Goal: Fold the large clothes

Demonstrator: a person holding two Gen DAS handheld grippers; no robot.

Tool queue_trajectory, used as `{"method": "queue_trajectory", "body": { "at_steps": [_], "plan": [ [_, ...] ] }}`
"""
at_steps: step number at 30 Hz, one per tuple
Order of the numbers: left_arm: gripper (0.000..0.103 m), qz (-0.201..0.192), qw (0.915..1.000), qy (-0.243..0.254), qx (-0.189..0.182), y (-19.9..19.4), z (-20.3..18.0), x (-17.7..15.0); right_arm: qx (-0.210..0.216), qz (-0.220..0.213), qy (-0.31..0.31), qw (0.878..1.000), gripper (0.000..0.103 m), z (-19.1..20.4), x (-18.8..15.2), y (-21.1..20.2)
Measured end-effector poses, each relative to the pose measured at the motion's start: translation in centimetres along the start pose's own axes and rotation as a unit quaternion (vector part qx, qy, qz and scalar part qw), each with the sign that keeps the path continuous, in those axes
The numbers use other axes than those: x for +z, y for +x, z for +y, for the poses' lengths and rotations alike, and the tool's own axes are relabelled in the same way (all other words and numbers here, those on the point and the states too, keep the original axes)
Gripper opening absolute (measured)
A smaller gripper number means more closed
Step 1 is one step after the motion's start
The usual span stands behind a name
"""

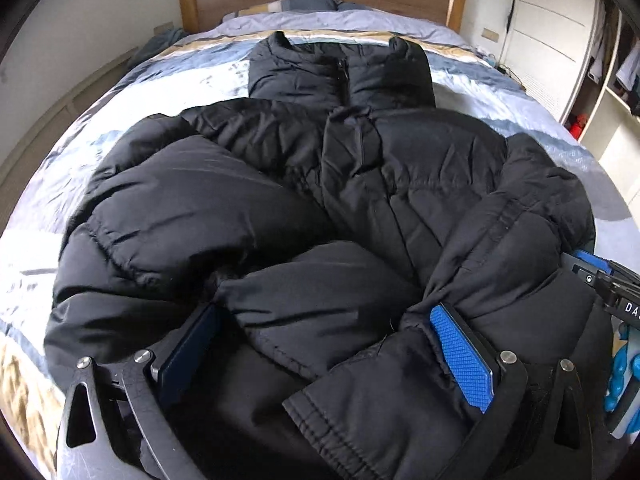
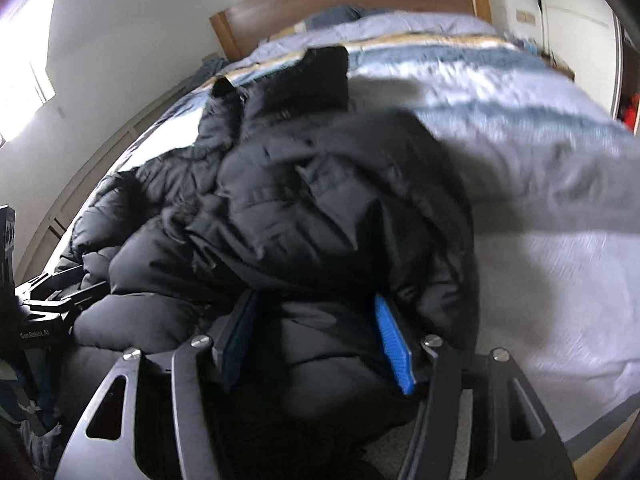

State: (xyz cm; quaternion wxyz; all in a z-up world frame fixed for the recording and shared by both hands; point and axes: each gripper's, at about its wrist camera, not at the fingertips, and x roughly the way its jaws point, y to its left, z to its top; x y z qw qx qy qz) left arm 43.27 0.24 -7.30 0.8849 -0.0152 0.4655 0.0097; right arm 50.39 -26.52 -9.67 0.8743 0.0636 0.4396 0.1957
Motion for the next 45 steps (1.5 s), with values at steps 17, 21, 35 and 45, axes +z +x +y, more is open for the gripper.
{"method": "queue_trajectory", "body": {
  "at_steps": [17, 21, 35, 45],
  "plan": [
    [0.102, -0.046, 0.9987, 0.021, 0.006, -5.9, 1.1, -1.2, -0.053, -0.004, 0.028, 0.998, 0.058, 4.3, -2.5, -8.1],
    [0.102, -0.073, 0.9973, 0.014, -0.003, -10.5, 2.3, -1.6, -0.055, -0.04, 0.02, 0.997, 0.058, 6.2, -2.8, -12.9],
    [0.102, -0.134, 0.9896, 0.006, -0.053, -24.2, 4.9, -12.5, -0.073, -0.102, 0.017, 0.992, 0.058, 13.3, -11.7, -24.3],
    [0.102, -0.161, 0.9854, 0.026, -0.049, -30.1, 3.6, -18.1, -0.14, -0.118, -0.028, 0.983, 0.058, 18.8, -18.2, -29.1]
  ]
}}
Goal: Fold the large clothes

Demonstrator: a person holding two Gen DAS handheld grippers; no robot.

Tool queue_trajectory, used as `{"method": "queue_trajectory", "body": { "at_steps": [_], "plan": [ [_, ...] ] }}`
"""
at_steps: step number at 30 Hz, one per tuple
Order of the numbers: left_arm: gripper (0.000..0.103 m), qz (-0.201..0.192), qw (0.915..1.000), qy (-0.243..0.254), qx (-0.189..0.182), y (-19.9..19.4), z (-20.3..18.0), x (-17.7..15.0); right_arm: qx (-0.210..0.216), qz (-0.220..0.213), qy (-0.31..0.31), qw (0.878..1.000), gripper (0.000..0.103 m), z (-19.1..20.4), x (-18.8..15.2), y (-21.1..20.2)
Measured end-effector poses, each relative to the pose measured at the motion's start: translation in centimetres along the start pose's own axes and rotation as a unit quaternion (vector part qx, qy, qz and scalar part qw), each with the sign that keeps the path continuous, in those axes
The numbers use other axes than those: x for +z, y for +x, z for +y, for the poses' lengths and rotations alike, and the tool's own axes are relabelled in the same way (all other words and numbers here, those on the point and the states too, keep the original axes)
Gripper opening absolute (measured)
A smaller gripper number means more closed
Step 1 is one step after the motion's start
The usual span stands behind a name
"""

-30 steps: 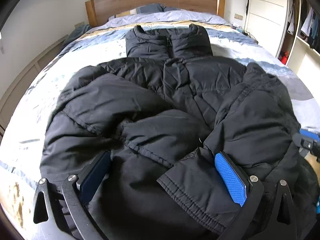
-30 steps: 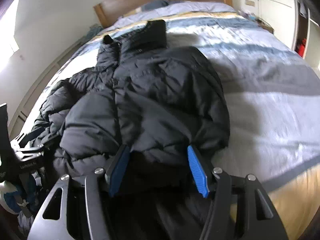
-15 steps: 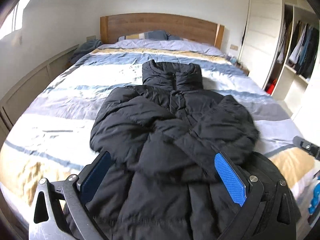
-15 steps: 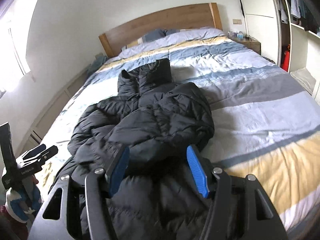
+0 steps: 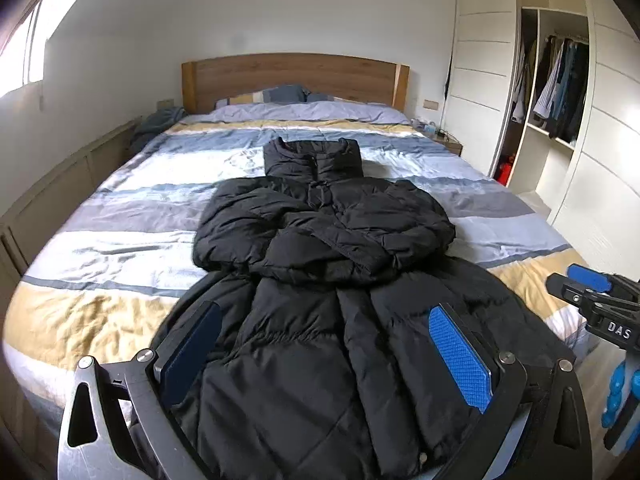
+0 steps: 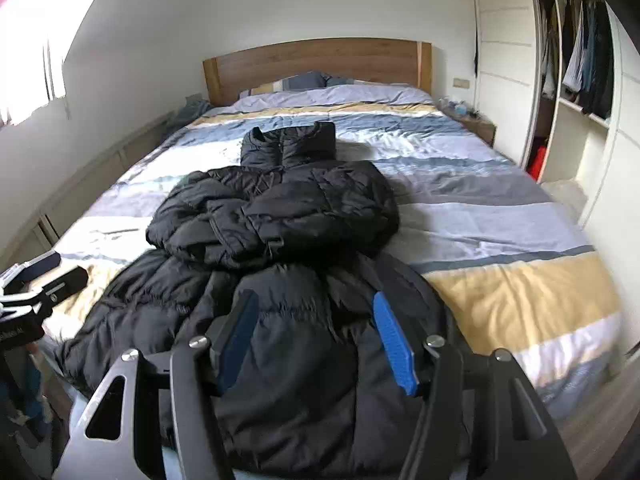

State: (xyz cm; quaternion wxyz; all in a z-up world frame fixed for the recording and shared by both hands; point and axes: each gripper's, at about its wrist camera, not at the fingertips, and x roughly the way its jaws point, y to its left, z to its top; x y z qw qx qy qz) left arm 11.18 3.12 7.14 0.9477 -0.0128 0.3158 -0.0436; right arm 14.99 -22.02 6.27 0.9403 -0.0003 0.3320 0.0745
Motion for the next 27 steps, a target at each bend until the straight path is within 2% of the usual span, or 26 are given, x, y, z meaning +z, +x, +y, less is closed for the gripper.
{"method": "queue_trajectory", "body": {
  "at_steps": [7, 16, 21, 27],
  "plan": [
    [0.102, -0.014, 0.9994, -0.003, 0.032, -2.4, -0.5, -1.2, -0.031, -0.032, -0.019, 0.999, 0.059, 1.3, -1.5, -3.2],
    [0.102, -0.02, 0.9982, 0.006, 0.056, -4.0, -0.7, -1.6, -0.077, -0.088, -0.055, 0.992, 0.06, 2.6, -1.1, -5.9],
    [0.102, -0.025, 0.9975, -0.007, 0.066, -3.9, -0.2, -0.9, -0.078, -0.103, -0.07, 0.989, 0.06, 3.5, -0.2, -6.2],
    [0.102, -0.032, 0.9968, -0.005, 0.072, -3.1, -0.2, -0.5, -0.061, -0.095, -0.076, 0.991, 0.06, 3.9, 0.4, -5.1]
  ]
}}
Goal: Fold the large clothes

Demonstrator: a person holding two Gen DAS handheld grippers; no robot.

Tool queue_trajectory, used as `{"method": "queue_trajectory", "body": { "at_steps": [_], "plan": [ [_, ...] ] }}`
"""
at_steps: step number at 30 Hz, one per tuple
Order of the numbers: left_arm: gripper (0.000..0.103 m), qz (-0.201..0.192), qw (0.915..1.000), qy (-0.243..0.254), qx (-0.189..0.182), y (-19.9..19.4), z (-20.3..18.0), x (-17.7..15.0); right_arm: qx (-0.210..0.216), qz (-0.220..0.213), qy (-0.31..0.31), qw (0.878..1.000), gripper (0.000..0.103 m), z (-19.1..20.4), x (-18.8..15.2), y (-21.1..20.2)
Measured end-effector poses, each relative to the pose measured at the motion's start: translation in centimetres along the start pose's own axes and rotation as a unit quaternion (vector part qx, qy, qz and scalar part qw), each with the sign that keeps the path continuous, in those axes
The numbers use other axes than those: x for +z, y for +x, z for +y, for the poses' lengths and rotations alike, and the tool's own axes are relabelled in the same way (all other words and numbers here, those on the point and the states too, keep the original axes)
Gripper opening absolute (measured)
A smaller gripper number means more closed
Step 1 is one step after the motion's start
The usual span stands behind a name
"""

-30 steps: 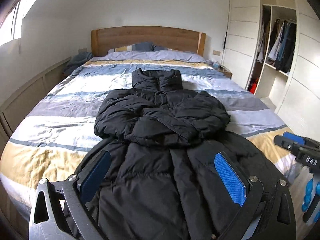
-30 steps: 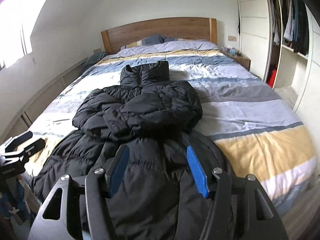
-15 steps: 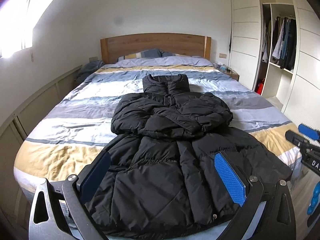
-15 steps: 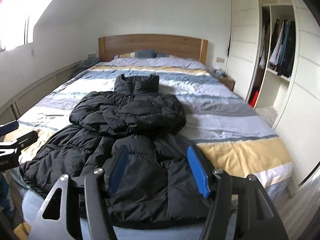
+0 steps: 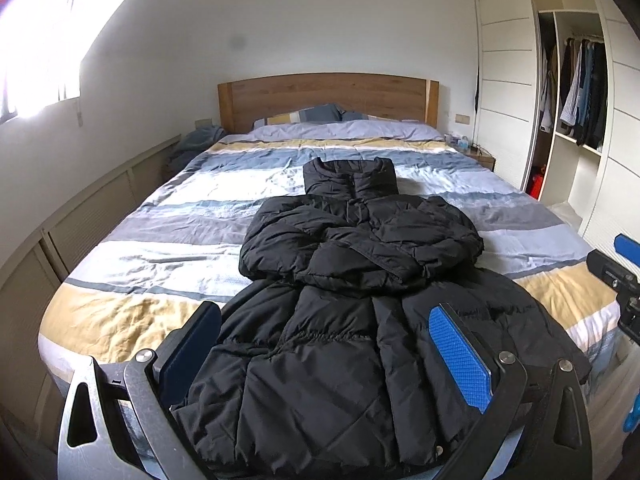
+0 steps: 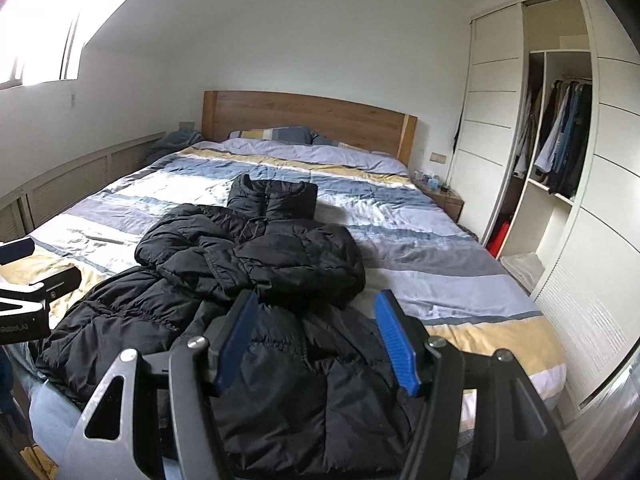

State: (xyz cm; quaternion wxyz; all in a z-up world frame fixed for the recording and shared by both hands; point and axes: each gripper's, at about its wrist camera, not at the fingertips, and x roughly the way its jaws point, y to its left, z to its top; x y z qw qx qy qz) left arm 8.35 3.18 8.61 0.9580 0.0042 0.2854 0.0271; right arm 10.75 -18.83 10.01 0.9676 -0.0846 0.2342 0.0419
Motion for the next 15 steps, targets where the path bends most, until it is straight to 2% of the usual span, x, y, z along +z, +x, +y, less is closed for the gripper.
{"method": "queue_trajectory", "body": {
  "at_steps": [6, 15],
  "plan": [
    [0.102, -0.003, 1.0, 0.009, 0.0, 0.8, -0.4, 0.5, 0.015, 0.015, -0.001, 1.0, 0.06, 0.3, 0.3, 2.1],
    [0.102, 0.028, 0.9994, 0.012, -0.018, 3.2, -0.5, 1.6, 0.015, 0.037, -0.007, 0.999, 0.06, 0.4, 0.8, 4.8]
  ]
}}
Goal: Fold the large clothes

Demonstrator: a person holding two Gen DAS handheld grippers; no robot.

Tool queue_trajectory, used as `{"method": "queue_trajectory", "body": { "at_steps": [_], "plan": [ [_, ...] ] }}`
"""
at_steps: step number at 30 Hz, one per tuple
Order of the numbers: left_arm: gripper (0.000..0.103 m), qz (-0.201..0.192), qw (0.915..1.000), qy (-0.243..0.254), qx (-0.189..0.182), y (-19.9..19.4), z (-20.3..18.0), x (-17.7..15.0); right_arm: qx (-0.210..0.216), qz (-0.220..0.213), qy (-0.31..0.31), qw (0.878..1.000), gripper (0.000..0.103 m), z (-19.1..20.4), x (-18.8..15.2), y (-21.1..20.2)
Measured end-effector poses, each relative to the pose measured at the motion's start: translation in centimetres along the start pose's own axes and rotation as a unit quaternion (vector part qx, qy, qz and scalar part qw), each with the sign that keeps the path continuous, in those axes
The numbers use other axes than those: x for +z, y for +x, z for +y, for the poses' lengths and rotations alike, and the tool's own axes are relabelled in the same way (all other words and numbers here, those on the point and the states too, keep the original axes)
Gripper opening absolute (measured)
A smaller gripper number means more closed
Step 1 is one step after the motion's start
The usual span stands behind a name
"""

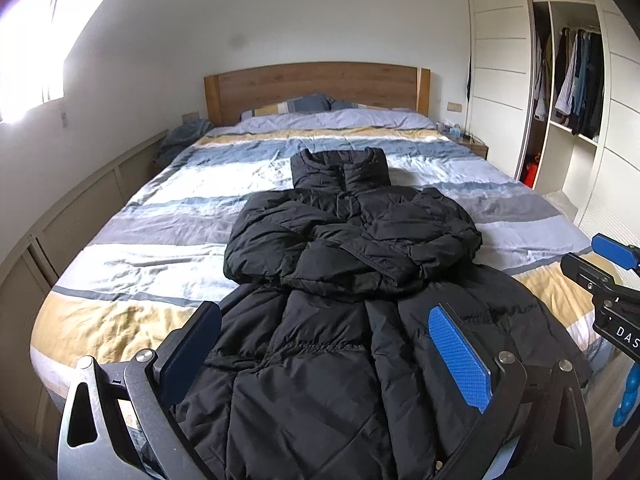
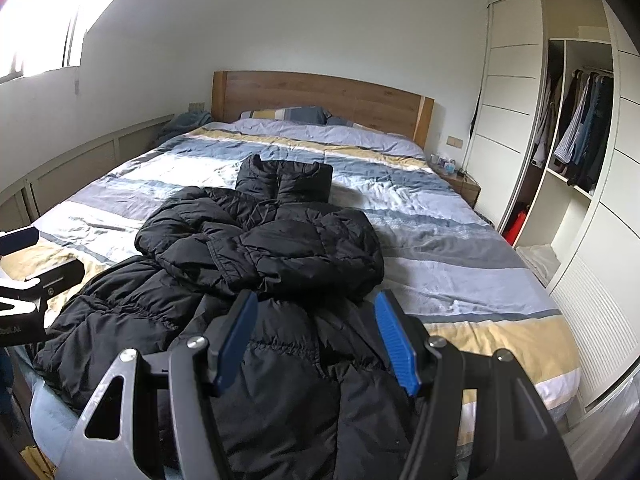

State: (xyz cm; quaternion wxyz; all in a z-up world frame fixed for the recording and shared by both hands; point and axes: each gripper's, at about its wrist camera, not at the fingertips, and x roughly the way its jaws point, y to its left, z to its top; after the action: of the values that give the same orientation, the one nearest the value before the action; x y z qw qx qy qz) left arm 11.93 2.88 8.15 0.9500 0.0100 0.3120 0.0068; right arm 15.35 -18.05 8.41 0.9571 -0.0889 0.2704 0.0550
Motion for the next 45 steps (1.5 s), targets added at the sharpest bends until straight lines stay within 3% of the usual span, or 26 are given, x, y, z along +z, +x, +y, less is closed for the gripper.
{"method": "queue_trajectory", "body": {
  "at_steps": [17, 31, 45],
  "plan": [
    [0.102, 0.014, 0.9996, -0.023, -0.01, 2.7, 1.8, 3.6, -0.012, 0.011, -0.014, 1.0, 0.06, -0.5, 2.5, 3.4],
    [0.102, 0.024, 0.9995, -0.01, 0.016, 7.6, 3.9, 7.1, -0.003, 0.042, -0.013, 0.999, 0.06, -0.5, 4.1, 9.4],
    [0.102, 0.022, 0.9992, 0.006, 0.034, 14.2, 6.1, 13.9, 0.007, 0.07, -0.02, 0.997, 0.06, -0.9, 6.6, 16.2]
  ]
}}
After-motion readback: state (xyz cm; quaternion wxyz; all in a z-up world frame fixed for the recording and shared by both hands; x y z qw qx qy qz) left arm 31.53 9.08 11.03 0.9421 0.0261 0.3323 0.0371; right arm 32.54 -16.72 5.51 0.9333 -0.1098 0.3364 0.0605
